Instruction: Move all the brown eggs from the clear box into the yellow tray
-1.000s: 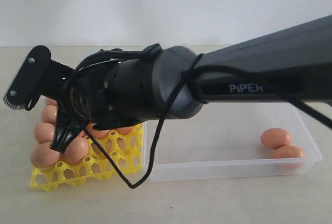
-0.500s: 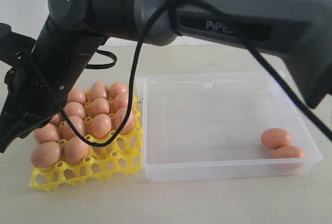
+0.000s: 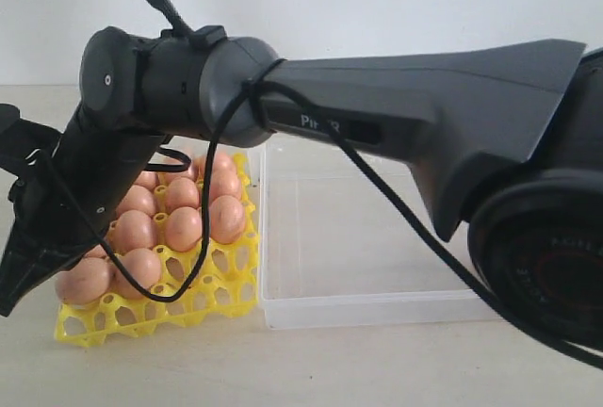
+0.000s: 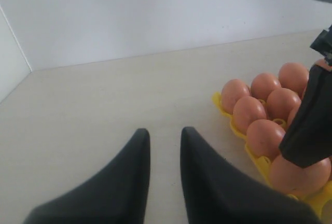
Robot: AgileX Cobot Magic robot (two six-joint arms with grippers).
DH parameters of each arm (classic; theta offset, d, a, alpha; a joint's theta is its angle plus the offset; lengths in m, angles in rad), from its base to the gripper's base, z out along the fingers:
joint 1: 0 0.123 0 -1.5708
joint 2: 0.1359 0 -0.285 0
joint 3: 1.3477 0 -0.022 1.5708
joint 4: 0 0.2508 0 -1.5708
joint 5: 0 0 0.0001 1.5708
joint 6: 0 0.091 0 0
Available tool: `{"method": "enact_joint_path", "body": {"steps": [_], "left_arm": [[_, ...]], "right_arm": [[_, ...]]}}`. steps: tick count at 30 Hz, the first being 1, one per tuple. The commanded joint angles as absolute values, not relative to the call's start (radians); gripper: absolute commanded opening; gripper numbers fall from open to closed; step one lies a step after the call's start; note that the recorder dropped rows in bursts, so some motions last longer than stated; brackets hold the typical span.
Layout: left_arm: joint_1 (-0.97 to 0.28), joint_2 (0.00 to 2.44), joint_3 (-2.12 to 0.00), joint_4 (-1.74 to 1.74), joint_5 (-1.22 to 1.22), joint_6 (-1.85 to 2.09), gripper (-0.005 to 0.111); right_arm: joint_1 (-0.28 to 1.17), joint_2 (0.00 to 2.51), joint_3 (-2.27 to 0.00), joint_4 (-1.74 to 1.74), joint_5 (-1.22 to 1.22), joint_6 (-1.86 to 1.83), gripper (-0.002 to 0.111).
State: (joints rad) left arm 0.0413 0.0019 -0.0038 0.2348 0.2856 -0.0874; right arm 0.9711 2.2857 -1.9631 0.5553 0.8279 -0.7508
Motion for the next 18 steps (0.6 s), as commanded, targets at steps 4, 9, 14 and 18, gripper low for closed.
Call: {"method": "enact_joint_path", "body": {"steps": [4, 9, 14, 18], "left_arm": [[0.036, 0.0, 0.0, 0.233, 0.284, -0.089, 0.022], [0.036, 0.0, 0.0, 0.233, 0.284, -0.089, 0.022], [0.036, 0.0, 0.0, 0.233, 0.284, -0.089, 0.022], [0.036, 0.0, 0.0, 0.233, 0.284, -0.089, 0.022]], "right_arm": [[0.977, 2.32, -1.97, 0.515, 0.784, -0.728, 0.0], [0.977, 2.338, -1.978, 0.513, 0.729, -0.712, 0.0], [0.977, 2.372, -1.978, 0.504, 0.729, -0.699, 0.0], [0.977, 2.38, -1.978, 0.461, 0.729, -0.65, 0.0]]}}
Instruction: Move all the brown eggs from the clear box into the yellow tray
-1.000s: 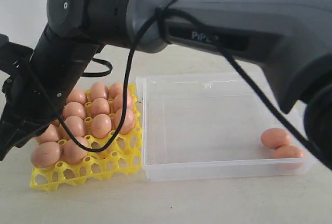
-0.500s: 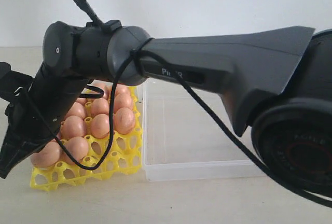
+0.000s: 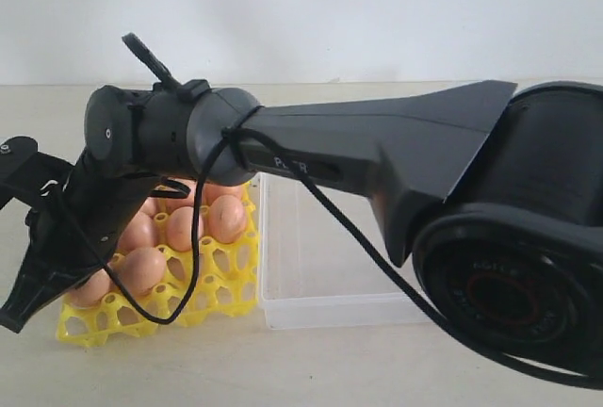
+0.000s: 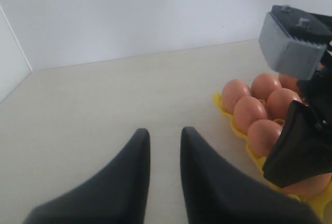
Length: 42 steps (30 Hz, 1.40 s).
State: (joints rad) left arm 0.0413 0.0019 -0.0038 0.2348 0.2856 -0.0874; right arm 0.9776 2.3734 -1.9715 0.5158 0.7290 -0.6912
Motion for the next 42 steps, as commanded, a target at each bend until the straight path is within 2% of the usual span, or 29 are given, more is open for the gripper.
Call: {"method": "enact_joint_path", "body": {"steps": [1, 11, 15, 18, 23, 26, 33, 37, 42], "left_arm": [[0.036, 0.0, 0.0, 0.233, 0.284, -0.089, 0.022], [0.036, 0.0, 0.0, 0.233, 0.284, -0.089, 0.022], [0.036, 0.0, 0.0, 0.233, 0.284, -0.089, 0.022], [0.036, 0.0, 0.0, 0.233, 0.284, -0.089, 0.022], [0.036, 0.0, 0.0, 0.233, 0.284, -0.089, 0.022], [0.036, 0.0, 0.0, 0.233, 0.284, -0.089, 0.022], [0.036, 0.0, 0.0, 0.233, 0.284, -0.089, 0.022], [0.036, 0.0, 0.0, 0.233, 0.284, -0.089, 0.022], [0.036, 0.0, 0.0, 0.233, 0.284, -0.089, 0.022]], "right_arm": [[0.977, 2.38, -1.978, 0.449, 0.731, -0.64, 0.0], [0.977, 2.321, -1.98, 0.429, 0.665, -0.646, 0.0], [0.971, 2.242, -1.987, 0.288, 0.663, -0.604, 0.0], [0.957, 2.195, -1.987, 0.09, 0.775, -0.403, 0.0], [0.951, 2.157, -1.975, -0.423, 1.215, -0.063, 0.0], [0.947, 2.102, -1.915, -0.516, 1.221, -0.024, 0.0], [0.923, 1.882, -1.686, -0.438, 1.221, -0.058, 0.0], [0.787, 1.767, -1.519, -0.253, 1.113, -0.21, 0.0], [0.437, 1.752, -1.402, 0.222, 1.105, -0.677, 0.0]]}}
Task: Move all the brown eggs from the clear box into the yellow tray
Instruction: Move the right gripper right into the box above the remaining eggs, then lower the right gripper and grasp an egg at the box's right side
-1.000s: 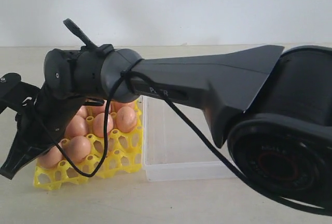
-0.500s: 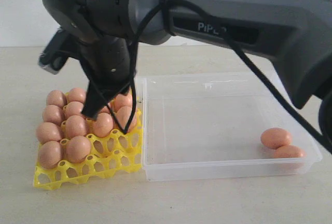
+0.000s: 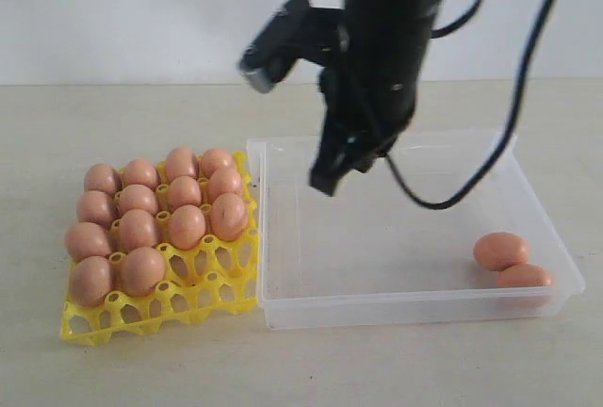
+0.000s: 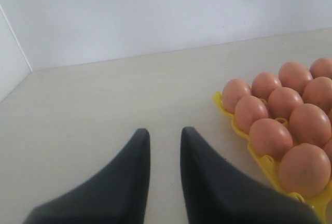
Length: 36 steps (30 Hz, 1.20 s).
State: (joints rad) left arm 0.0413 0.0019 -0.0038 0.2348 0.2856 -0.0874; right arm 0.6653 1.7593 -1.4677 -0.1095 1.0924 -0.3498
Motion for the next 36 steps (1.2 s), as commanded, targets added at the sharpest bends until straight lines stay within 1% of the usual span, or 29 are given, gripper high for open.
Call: {"method": "enact_joint_path", "body": {"steps": [1, 2, 4, 6, 7, 9, 12, 14, 15, 21, 27, 31, 36], "left_arm": [[0.036, 0.0, 0.0, 0.233, 0.284, -0.089, 0.022], [0.036, 0.0, 0.0, 0.233, 0.284, -0.089, 0.022], [0.036, 0.0, 0.0, 0.233, 0.284, -0.089, 0.022], [0.036, 0.0, 0.0, 0.233, 0.284, -0.089, 0.022], [0.036, 0.0, 0.0, 0.233, 0.284, -0.089, 0.022], [0.036, 0.0, 0.0, 0.233, 0.284, -0.089, 0.022], [0.036, 0.0, 0.0, 0.233, 0.284, -0.089, 0.022], [0.036, 0.0, 0.0, 0.233, 0.284, -0.089, 0.022], [0.036, 0.0, 0.0, 0.233, 0.284, -0.089, 0.022], [0.036, 0.0, 0.0, 0.233, 0.284, -0.089, 0.022], [0.036, 0.0, 0.0, 0.233, 0.284, -0.089, 0.022], [0.036, 0.0, 0.0, 0.233, 0.284, -0.089, 0.022], [0.036, 0.0, 0.0, 0.233, 0.284, -0.089, 0.022]], "right_arm": [[0.376, 1.762, -1.398, 0.318, 1.139, -0.758, 0.0], [0.324, 1.773, -1.398, 0.389, 1.169, -0.813, 0.0], [0.264, 1.795, -1.398, 0.413, 1.221, -0.872, 0.0], [0.24, 1.812, -1.398, 0.329, 1.221, -0.872, 0.001], [0.24, 1.82, -1.396, 0.258, 1.221, -0.872, 0.005], [0.248, 1.828, -1.384, 0.149, 1.221, -0.872, 0.018], [0.261, 1.828, -1.354, 0.109, 1.221, -0.872, 0.047], [0.265, 1.828, -1.331, 0.106, 1.21, -0.874, 0.06], [0.265, 1.828, -1.316, 0.102, 1.193, -0.874, 0.064], [0.265, 1.828, -1.228, 0.0, 1.079, -0.898, 0.065], [0.265, 1.828, -1.209, -0.021, 0.949, -0.958, 0.065], [0.265, 1.835, -1.209, -0.021, 0.917, -1.088, 0.065], [0.265, 1.887, -1.209, -0.021, 0.92, -1.102, 0.065]]}}
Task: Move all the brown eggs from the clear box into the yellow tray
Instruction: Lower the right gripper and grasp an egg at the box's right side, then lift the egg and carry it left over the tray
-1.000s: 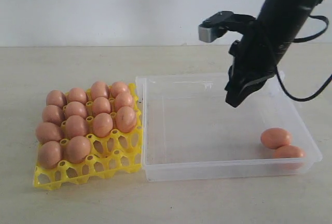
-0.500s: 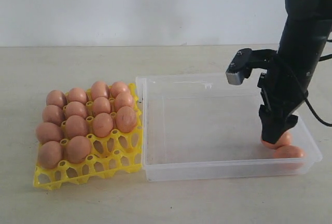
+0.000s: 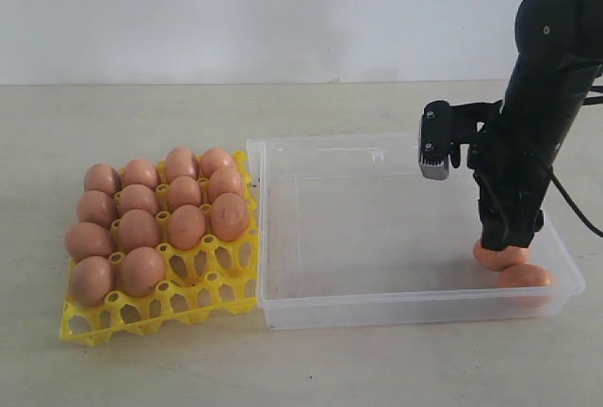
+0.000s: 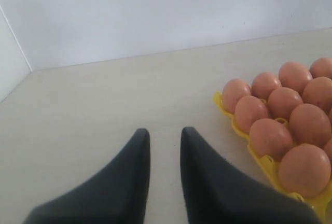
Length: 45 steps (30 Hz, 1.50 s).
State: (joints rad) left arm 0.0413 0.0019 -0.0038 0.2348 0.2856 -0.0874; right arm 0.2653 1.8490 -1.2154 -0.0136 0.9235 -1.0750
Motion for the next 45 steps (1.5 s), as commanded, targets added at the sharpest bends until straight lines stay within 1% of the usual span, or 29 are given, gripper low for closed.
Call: {"method": "enact_joint_path", "body": {"steps": [1, 8, 15, 17, 20, 21, 22, 24, 29, 34, 41, 45], "left_arm": [[0.036, 0.0, 0.0, 0.233, 0.284, -0.089, 0.022], [0.036, 0.0, 0.0, 0.233, 0.284, -0.089, 0.022], [0.036, 0.0, 0.0, 0.233, 0.284, -0.089, 0.022], [0.036, 0.0, 0.0, 0.233, 0.284, -0.089, 0.022], [0.036, 0.0, 0.0, 0.233, 0.284, -0.089, 0.022], [0.036, 0.0, 0.0, 0.233, 0.284, -0.089, 0.022], [0.036, 0.0, 0.0, 0.233, 0.284, -0.089, 0.022], [0.036, 0.0, 0.0, 0.233, 0.284, -0.089, 0.022], [0.036, 0.0, 0.0, 0.233, 0.284, -0.089, 0.022], [0.036, 0.0, 0.0, 0.233, 0.284, -0.089, 0.022], [0.036, 0.0, 0.0, 0.233, 0.284, -0.089, 0.022], [0.036, 0.0, 0.0, 0.233, 0.284, -0.089, 0.022]], "right_arm": [[0.265, 1.898, -1.209, -0.021, 0.92, -1.102, 0.065], [0.265, 1.954, -1.209, -0.021, 0.917, -1.1, 0.065], [0.265, 1.978, -1.209, -0.023, 0.883, -0.996, 0.065], [0.265, 1.978, -1.209, -0.032, 0.883, -0.971, 0.061], [0.265, 1.978, -1.209, -0.05, 0.883, -0.939, 0.042], [0.265, 1.978, -1.209, -0.061, 0.883, -0.927, 0.028], [0.265, 1.978, -1.209, -0.066, 0.883, -0.912, 0.021], [0.265, 1.978, -1.209, -0.073, 0.883, -0.895, -0.001], [0.27, 1.976, -1.209, -0.067, 0.871, -0.868, 0.0], [0.289, 1.952, -1.209, -0.025, 0.798, -0.831, 0.0], [0.301, 1.895, -1.209, 0.234, 0.585, -0.831, 0.0], [0.301, 1.891, -1.209, 0.443, 0.569, -0.861, 0.0]]}}
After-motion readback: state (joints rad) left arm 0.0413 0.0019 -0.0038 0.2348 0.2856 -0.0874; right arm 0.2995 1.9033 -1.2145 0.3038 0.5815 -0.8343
